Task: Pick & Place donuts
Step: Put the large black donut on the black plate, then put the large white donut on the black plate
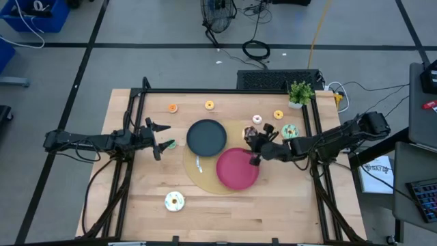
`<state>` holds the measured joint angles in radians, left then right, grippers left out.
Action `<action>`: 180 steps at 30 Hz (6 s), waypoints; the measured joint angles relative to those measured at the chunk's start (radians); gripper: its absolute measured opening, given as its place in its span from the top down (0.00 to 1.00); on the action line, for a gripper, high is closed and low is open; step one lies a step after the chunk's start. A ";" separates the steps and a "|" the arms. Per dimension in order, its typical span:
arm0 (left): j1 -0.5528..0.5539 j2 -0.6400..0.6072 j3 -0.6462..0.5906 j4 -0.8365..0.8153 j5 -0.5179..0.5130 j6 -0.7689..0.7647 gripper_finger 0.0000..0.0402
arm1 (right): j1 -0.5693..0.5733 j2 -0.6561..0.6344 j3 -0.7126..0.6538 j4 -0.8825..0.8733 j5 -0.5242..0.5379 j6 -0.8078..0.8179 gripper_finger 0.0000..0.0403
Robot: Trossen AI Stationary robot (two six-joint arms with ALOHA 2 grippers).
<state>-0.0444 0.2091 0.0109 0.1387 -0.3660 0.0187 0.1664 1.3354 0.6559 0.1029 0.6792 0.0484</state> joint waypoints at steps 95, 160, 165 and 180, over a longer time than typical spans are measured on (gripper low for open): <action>0.000 0.000 0.000 0.000 0.000 0.000 0.23 | -0.185 0.684 0.668 -0.015 -0.675 -0.296 0.47; 0.000 0.000 0.000 0.000 0.000 0.000 0.23 | -0.125 0.274 0.454 -0.740 -0.703 0.097 0.48; 0.000 0.000 0.000 0.000 0.000 0.000 0.23 | -0.125 0.145 0.306 -0.665 -0.702 0.148 0.48; 0.000 0.000 0.000 0.000 0.000 0.000 0.23 | -0.126 -0.392 -0.159 -0.286 -0.623 0.150 0.48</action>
<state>-0.0444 0.2089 0.0109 0.1390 -0.3660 0.0185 0.0402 0.9437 0.4966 -0.1831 0.0560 0.1981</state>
